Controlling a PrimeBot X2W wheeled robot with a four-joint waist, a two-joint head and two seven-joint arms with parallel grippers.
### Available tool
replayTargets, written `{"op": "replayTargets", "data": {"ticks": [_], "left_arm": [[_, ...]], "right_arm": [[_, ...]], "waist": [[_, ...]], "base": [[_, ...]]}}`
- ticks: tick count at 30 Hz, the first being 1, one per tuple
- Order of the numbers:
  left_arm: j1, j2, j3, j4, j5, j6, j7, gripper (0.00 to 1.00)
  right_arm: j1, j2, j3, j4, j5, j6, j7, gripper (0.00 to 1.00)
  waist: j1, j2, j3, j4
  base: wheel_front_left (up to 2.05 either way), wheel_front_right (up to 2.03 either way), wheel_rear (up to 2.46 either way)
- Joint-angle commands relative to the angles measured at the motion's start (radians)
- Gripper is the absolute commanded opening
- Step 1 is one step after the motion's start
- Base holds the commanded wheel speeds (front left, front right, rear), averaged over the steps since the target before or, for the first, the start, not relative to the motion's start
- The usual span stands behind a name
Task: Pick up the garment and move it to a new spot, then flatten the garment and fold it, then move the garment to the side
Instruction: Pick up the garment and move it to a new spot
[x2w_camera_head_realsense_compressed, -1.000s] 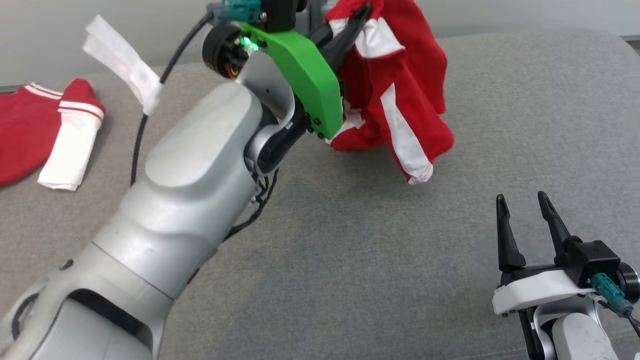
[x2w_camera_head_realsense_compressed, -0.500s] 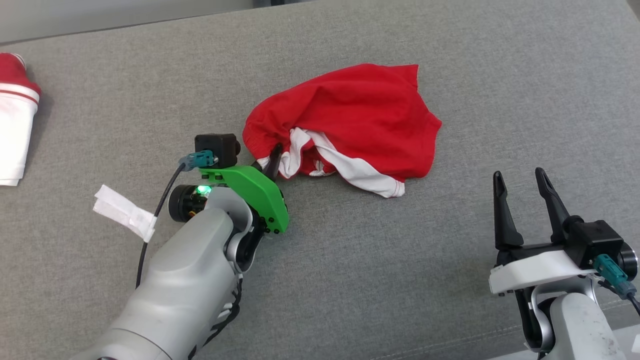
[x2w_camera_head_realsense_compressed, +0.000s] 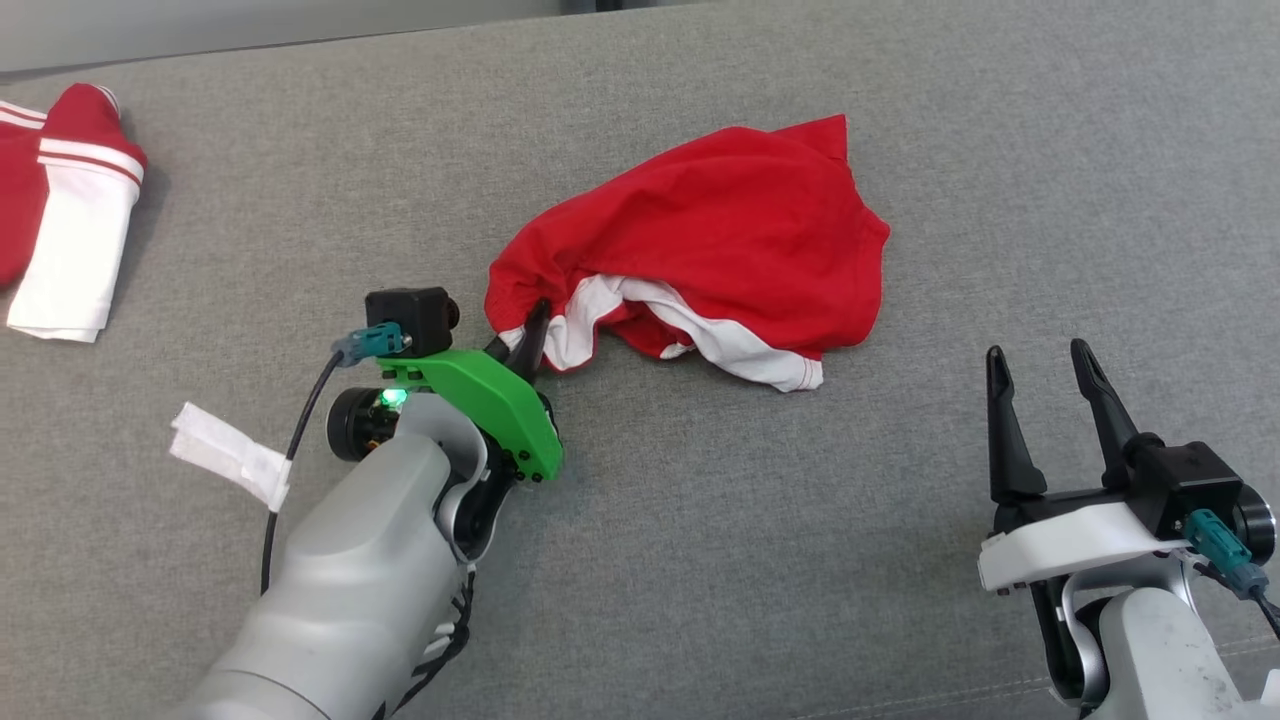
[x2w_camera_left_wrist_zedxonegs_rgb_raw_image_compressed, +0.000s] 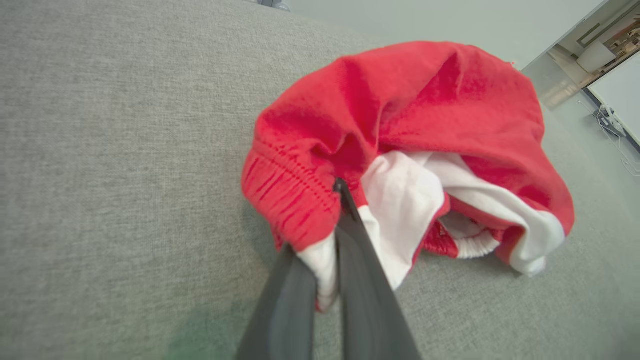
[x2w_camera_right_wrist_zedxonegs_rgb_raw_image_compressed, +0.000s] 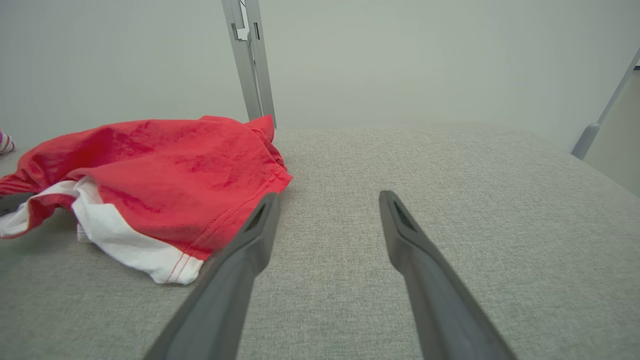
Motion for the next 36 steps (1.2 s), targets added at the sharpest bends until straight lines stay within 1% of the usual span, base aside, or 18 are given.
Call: {"op": "replayTargets", "data": {"ticks": [1, 2, 3, 4, 5, 6, 8, 14, 16, 20, 25, 30, 36], "left_arm": [[0.025, 0.014, 0.002, -0.009, -0.008, -0.005, -0.006, 0.25], [0.027, 0.019, 0.0, -0.016, -0.005, -0.008, -0.011, 0.36], [0.032, 0.024, 0.0, -0.022, -0.002, -0.009, -0.016, 0.87], [0.032, 0.033, -0.005, -0.023, 0.012, -0.003, -0.023, 1.0], [0.029, 0.048, -0.02, -0.024, 0.045, 0.014, -0.032, 1.0], [0.033, 0.051, -0.024, -0.028, 0.055, 0.022, -0.038, 1.0], [0.06, 0.047, -0.006, -0.041, 0.046, 0.027, -0.048, 1.0], [0.118, 0.069, 0.033, -0.099, 0.078, 0.048, -0.057, 1.0], [0.137, 0.085, 0.068, -0.149, 0.117, 0.073, -0.056, 1.0], [0.226, 0.098, 0.135, -0.257, 0.2, 0.115, -0.054, 1.0], [0.339, 0.105, 0.208, -0.365, 0.287, 0.15, -0.054, 1.0], [0.453, 0.097, 0.294, -0.467, 0.367, 0.186, -0.054, 1.0], [0.583, 0.066, 0.402, -0.553, 0.448, 0.209, -0.054, 1.0]], "right_arm": [[0.009, -0.003, -0.002, 0.003, -0.008, -0.001, -0.001, 1.0], [0.011, -0.003, -0.003, 0.003, -0.007, -0.001, -0.001, 1.0], [0.015, -0.003, -0.004, 0.003, -0.009, -0.001, -0.001, 1.0], [0.019, -0.003, -0.005, 0.005, -0.011, -0.001, -0.001, 1.0], [0.023, -0.003, -0.006, 0.006, -0.013, -0.001, -0.001, 1.0], [0.026, -0.003, -0.006, 0.007, -0.015, -0.001, -0.001, 1.0], [0.031, -0.003, -0.009, 0.01, -0.015, -0.001, -0.001, 1.0], [0.055, -0.003, -0.026, 0.012, -0.027, -0.001, -0.001, 1.0], [0.065, -0.003, -0.033, 0.011, -0.036, -0.001, -0.001, 1.0], [0.083, -0.003, -0.048, 0.011, -0.053, -0.001, -0.001, 1.0], [0.108, -0.003, -0.05, 0.014, -0.065, -0.001, -0.001, 1.0], [0.123, -0.003, -0.045, 0.016, -0.063, -0.001, -0.001, 1.0], [0.136, -0.003, -0.022, 0.024, -0.037, -0.001, -0.001, 1.0]], "waist": [[0.0, -0.0001, -0.015, 0.012], [0.0, -0.0001, -0.019, 0.015], [0.0, -0.0001, -0.025, 0.017], [0.0, -0.0001, -0.03, 0.02], [0.0, -0.0001, -0.036, 0.022], [0.0, -0.0001, -0.042, 0.024], [0.0, -0.0001, -0.055, 0.029], [0.0, -0.0001, -0.108, 0.048], [0.0, -0.0001, -0.129, 0.056], [0.0, -0.0001, -0.185, 0.075], [0.0, -0.0001, -0.253, 0.097], [0.0, -0.0001, -0.291, 0.118], [0.0, -0.0001, -0.313, 0.136]], "base": [[0.0, 0.0, 0.0], [0.0, 0.0, 0.0], [0.0, 0.0, 0.0], [0.0, 0.0, 0.0], [0.0, 0.0, 0.0], [0.0, 0.0, 0.0], [0.0, 0.0, 0.0], [0.0, 0.0, 0.0], [0.0, 0.0, 0.0], [0.0, 0.0, 0.0], [0.0, 0.0, 0.0], [0.0, 0.0, 0.0], [0.0, 0.0, 0.0]]}}
